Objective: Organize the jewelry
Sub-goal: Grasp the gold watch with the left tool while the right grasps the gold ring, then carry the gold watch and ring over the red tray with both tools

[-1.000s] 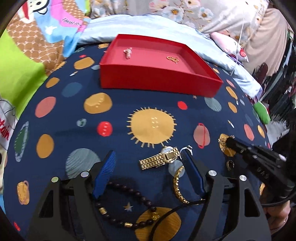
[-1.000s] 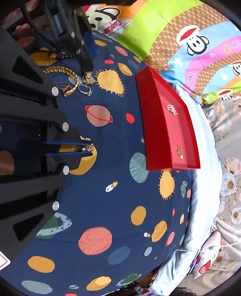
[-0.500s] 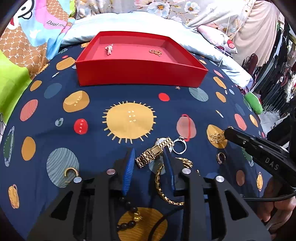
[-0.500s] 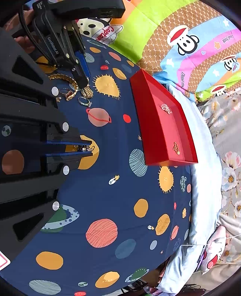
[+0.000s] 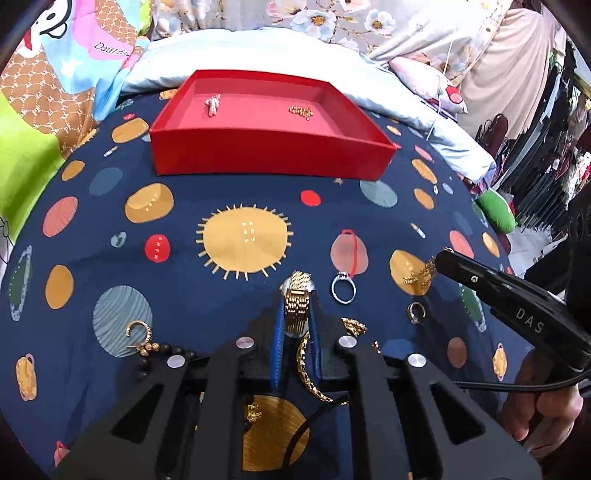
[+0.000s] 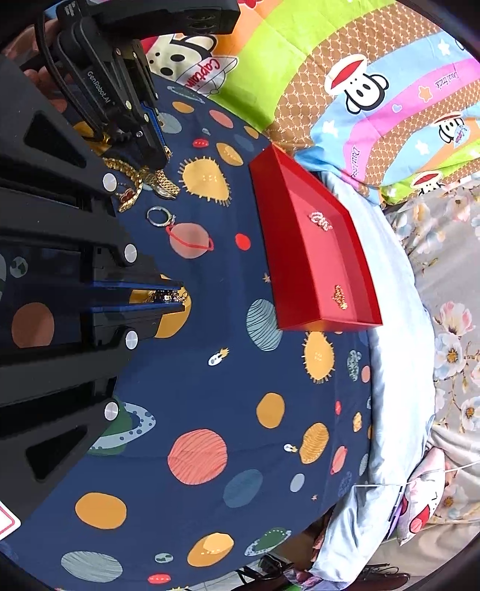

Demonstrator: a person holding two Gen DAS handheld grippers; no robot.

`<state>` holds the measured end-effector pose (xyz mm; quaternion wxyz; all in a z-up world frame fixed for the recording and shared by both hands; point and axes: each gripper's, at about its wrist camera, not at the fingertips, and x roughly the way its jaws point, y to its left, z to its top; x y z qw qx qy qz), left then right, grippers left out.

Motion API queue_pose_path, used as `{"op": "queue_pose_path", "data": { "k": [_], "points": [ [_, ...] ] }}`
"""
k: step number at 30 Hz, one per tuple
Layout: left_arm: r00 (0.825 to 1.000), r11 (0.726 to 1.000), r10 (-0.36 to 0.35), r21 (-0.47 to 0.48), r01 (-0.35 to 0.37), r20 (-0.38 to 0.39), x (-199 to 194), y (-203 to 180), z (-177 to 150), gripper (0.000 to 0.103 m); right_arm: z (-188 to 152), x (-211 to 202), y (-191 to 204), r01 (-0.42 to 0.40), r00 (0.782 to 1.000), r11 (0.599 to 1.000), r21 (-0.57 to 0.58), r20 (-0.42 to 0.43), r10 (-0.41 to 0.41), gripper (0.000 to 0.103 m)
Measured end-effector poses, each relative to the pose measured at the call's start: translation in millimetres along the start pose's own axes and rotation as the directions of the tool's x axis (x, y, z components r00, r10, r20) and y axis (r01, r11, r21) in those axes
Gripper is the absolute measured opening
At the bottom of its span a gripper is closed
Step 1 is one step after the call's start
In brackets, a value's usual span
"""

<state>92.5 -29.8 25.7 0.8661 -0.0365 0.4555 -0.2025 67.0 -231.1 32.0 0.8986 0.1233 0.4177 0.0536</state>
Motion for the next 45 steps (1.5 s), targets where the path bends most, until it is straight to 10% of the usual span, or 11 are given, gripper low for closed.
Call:
{"op": "queue_pose_path", "data": {
  "k": [29,45],
  "points": [
    [0.976,1.0,0.014,-0.004,-0.013,0.219,-106.6,11.4,68.8,0.011,50.0,-79.6,37.2,-0.113,0.978,0.99,-0.087,0.169,0.126,0.005],
    [0.97,0.999,0.027,0.03,-0.035,0.242,-54.0,10.7,165.8,0.011,140.0,-18.7,40.2,-0.124,0.974,0.985,-0.122,0.174,0.145,0.005]
  ]
}}
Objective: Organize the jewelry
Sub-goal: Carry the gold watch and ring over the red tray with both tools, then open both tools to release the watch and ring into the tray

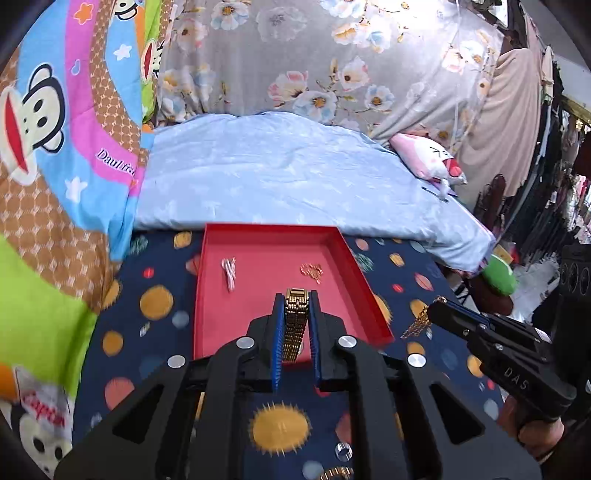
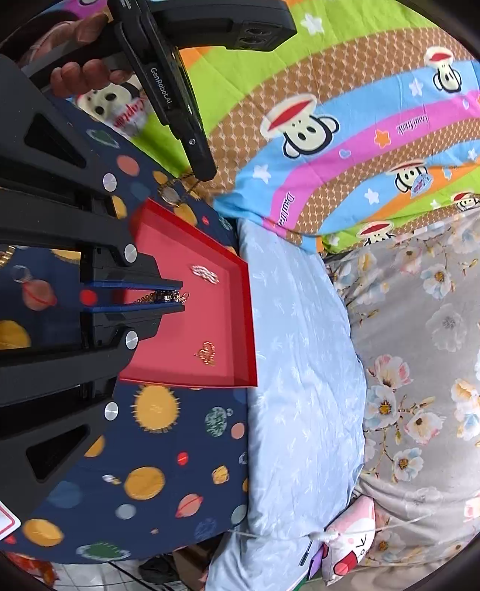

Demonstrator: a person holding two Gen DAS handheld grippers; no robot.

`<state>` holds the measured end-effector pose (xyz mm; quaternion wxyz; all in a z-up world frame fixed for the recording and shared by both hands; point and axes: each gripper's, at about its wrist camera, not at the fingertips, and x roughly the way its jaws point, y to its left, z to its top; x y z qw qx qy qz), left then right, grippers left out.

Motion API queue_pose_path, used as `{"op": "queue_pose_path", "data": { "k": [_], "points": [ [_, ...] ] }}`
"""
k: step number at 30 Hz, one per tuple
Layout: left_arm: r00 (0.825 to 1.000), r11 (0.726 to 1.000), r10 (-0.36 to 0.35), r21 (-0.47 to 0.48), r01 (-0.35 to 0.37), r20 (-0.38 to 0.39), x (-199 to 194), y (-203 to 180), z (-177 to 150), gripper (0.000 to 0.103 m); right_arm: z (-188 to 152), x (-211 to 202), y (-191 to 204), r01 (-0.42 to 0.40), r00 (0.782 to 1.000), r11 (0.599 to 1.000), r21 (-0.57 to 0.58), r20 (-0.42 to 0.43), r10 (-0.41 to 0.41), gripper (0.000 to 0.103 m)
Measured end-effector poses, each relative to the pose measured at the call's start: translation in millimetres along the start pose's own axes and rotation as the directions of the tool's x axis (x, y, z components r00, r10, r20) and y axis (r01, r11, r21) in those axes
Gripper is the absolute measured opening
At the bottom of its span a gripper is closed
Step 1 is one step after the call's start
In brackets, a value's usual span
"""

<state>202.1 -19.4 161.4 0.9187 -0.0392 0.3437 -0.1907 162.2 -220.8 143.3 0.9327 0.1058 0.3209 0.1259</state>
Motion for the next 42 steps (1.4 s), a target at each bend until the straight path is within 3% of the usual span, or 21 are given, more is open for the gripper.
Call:
{"op": "queue_pose_path", "data": {
  "k": [10,12,13,14,17,20,26,32,39,42],
  "points": [
    [0.998,0.998,0.046,-0.028,-0.048,-0.043,72.9,18.4,29.3,0.012,22.8,81.7,-23.2,0.012,0.997,1.0,0.021,-0.074,-0.011,0.006],
    [0.998,0.998,0.053,-0.023,-0.053,-0.035,81.9,19.9,31.2,0.012,23.5,92.9,-25.5,0.022,0.997,1.0,0.015,-0.076,-0.02,0.011],
    [0.997,0.997,0.07,-0.022,-0.071,-0.018,84.1,20.4,32.3,0.012,23.3,96.4,-26.8,0.038,0.997,0.999,0.015,-0.074,-0.037,0.02],
    [0.996,0.996,0.085,-0.023,-0.085,-0.006,84.9,21.2,33.5,0.014,22.4,98.1,-27.9,0.047,0.996,0.999,0.017,-0.071,-0.045,0.029],
    [0.995,0.994,0.1,-0.035,-0.1,0.001,86.5,24.9,35.5,0.035,17.8,96.6,-31.6,0.044,0.997,0.998,0.036,-0.061,-0.042,0.032],
    [0.995,0.993,0.101,-0.053,-0.102,-0.012,84.7,30.7,32.4,0.036,12.0,88.1,-32.4,0.039,0.998,0.998,0.043,-0.053,-0.037,0.032],
    [0.99,0.989,0.14,-0.052,-0.141,-0.027,67.6,32.0,10.2,0.036,-4.7,58.9,-20.6,0.024,0.999,0.999,0.039,-0.03,-0.023,0.032],
    [0.991,0.989,0.125,-0.077,-0.128,-0.046,34.7,30.7,-27.7,0.037,-34.8,26.0,-4.1,0.004,1.0,0.999,0.038,-0.03,-0.003,0.032],
    [0.988,0.985,0.112,-0.119,-0.124,-0.103,1.3,31.6,-87.9,0.037,-100.3,-14.8,10.2,0.004,0.995,0.999,0.048,-0.097,0.001,0.032],
    [0.984,0.982,0.125,-0.128,-0.141,-0.125,-12.4,33.0,-114.5,0.043,-127.6,-26.7,10.9,0.003,0.991,0.998,0.064,-0.135,0.006,0.032]
  ]
}}
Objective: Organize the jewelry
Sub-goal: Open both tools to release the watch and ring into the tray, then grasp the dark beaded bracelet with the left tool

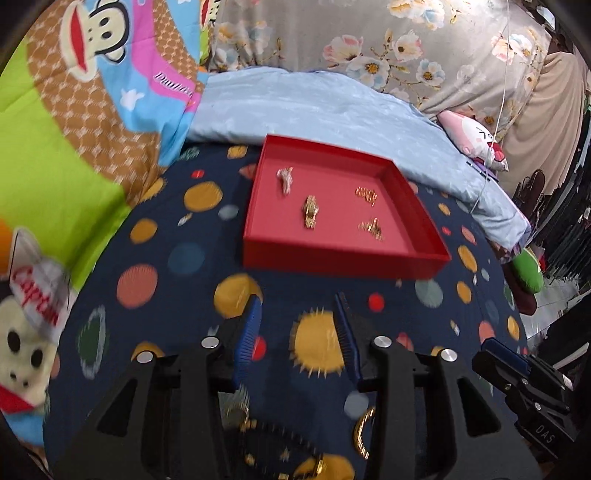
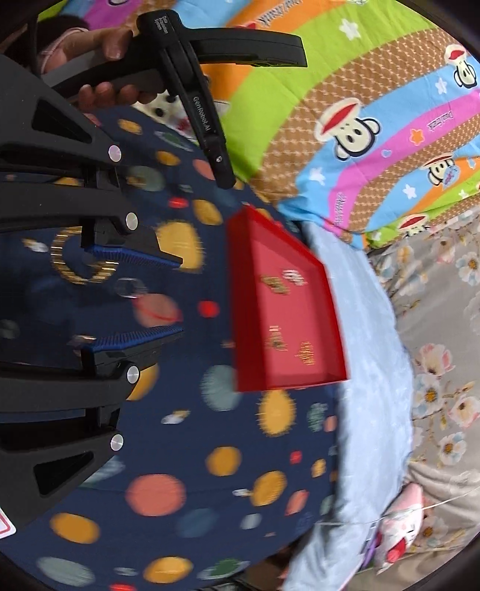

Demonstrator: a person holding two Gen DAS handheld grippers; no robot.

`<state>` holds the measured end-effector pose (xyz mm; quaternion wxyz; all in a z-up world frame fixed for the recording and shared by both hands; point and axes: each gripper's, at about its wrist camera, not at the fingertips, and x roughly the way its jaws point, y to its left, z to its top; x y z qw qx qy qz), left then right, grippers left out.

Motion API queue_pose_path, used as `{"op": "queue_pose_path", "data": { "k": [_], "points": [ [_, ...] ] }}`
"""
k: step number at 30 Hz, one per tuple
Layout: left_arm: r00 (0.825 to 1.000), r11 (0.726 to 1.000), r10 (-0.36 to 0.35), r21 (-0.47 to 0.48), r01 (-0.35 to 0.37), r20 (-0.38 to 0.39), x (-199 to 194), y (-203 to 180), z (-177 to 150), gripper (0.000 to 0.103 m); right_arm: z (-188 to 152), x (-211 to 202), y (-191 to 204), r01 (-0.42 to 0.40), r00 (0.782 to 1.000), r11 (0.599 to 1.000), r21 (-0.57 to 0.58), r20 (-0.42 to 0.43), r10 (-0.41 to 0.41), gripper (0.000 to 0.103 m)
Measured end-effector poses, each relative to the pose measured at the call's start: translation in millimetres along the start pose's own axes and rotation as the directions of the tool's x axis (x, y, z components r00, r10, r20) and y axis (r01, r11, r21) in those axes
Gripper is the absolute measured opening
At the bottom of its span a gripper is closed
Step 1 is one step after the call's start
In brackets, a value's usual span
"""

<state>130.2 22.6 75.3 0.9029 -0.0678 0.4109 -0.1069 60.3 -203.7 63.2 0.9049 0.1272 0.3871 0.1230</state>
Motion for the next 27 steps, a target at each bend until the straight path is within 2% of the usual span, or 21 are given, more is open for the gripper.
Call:
{"op": "queue_pose_path", "data": {
  "k": [6,10,13,18,21,24,26,27],
  "points": [
    [0.999,0.999,0.016,-0.035,-0.018,-0.052,-12.1,11.9,-48.7,0.046,-47.7,-7.2,4.3,-0.008,0.997,1.0,0.011,-0.072,0.009,0.032],
    [0.996,0.998,0.041,-0.044,-0.045,-0.075,-17.6,19.3,-72.7,0.059,-68.0,-4.8,14.4,-0.014,0.995,1.0,-0.001,-0.098,0.014,0.032],
    [0.994,0.997,0.062,-0.036,-0.065,-0.085,-19.2,21.8,-84.8,0.062,-77.5,0.2,25.8,-0.021,0.993,1.0,-0.019,-0.113,0.018,0.038],
    [0.992,0.995,0.069,-0.063,-0.075,-0.102,-12.9,29.0,-91.7,0.062,-86.4,6.3,40.4,-0.03,0.991,0.998,-0.052,-0.129,0.023,0.038],
    [0.992,0.995,0.062,-0.076,-0.07,-0.109,-8.4,30.4,-93.6,0.06,-87.2,6.8,41.8,-0.026,0.991,0.998,-0.054,-0.133,0.019,0.038],
    [0.992,0.995,0.058,-0.074,-0.067,-0.11,-5.6,29.9,-95.6,0.052,-85.8,6.8,39.1,-0.018,0.991,0.999,-0.045,-0.131,0.012,0.038],
    [0.992,0.996,0.062,-0.058,-0.069,-0.105,-5.1,27.8,-95.9,0.043,-84.8,6.9,36.9,-0.011,0.992,0.999,-0.038,-0.129,0.006,0.038],
    [0.993,0.996,0.059,-0.057,-0.065,-0.104,-4.9,27.8,-96.0,0.035,-83.9,7.1,35.6,-0.008,0.992,0.999,-0.035,-0.128,0.003,0.038]
  ]
}}
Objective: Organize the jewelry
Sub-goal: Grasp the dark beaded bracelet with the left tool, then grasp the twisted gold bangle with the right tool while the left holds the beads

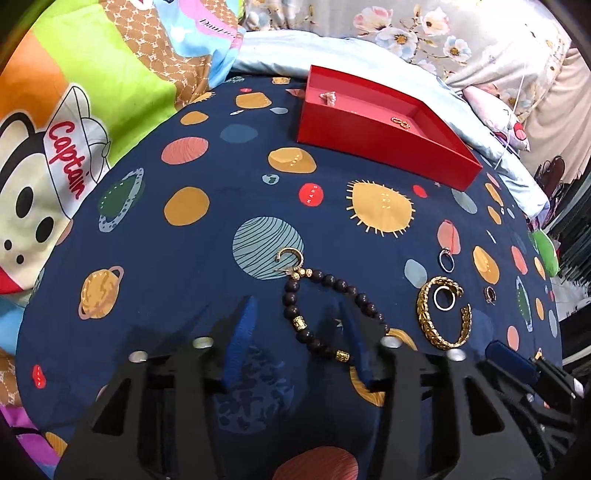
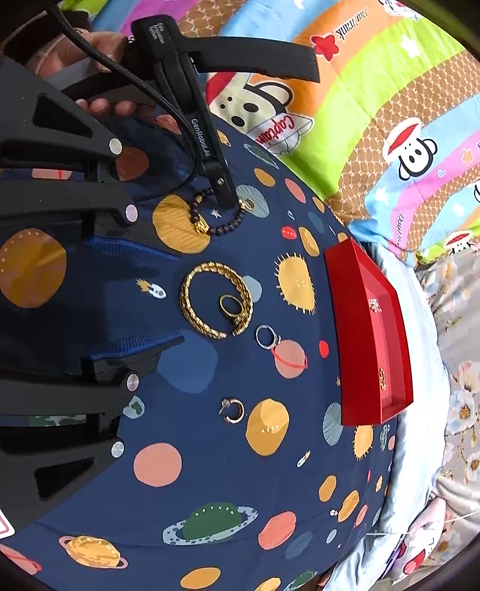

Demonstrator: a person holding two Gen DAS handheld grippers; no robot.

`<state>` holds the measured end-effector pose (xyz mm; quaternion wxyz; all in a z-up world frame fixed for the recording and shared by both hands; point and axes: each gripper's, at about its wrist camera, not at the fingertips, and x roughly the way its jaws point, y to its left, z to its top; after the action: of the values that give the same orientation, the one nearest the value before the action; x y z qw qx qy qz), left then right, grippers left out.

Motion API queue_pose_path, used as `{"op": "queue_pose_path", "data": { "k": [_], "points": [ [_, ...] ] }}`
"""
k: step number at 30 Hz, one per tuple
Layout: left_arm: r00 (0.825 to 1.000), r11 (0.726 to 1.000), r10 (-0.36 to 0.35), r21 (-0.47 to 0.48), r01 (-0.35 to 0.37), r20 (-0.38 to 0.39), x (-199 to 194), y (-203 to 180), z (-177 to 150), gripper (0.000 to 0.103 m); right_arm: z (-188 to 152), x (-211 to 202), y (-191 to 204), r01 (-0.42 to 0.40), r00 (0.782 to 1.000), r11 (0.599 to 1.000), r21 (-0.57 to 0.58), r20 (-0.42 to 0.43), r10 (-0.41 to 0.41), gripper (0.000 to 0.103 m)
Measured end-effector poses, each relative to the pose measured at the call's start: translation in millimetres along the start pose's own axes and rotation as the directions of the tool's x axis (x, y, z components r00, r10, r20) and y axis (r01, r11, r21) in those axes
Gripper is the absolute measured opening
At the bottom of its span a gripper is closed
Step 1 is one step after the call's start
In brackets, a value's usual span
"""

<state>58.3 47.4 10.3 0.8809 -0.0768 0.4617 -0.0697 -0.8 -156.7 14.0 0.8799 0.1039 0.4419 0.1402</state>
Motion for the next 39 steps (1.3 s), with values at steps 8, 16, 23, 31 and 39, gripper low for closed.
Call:
{"op": "queue_pose_path", "data": {
  "k": [8,16,23,31,39],
  "points": [
    [0.999,0.999,-0.044,-0.004,0.044,-0.014,0.1,-0.5,-1.4,0.007,7.4,3.1,-7.2,0.021,1.0,1.0,0.017,0.004,-0.021,0.038],
    [0.996,0.996,-0.091,-0.006,0.091,0.023,-24.5,-3.0,6.6,0.007,18.4,14.8,-11.7,0.035,0.999,0.999,0.028,-0.007,-0.035,0.038],
    [0.992,0.993,-0.114,0.003,0.114,0.061,-44.2,-5.4,14.6,0.007,22.1,19.6,1.5,0.001,1.0,1.0,-0.003,-0.016,-0.002,0.041],
    [0.988,0.992,-0.129,0.011,0.128,0.082,-53.1,-9.0,20.6,0.007,22.5,31.2,9.7,0.024,1.0,1.0,-0.019,-0.02,-0.024,0.052],
    [0.988,0.991,-0.134,0.013,0.134,0.07,-50.4,-11.0,21.3,0.007,21.1,38.5,22.2,0.057,0.998,0.996,-0.069,-0.002,-0.057,0.064]
  ]
}}
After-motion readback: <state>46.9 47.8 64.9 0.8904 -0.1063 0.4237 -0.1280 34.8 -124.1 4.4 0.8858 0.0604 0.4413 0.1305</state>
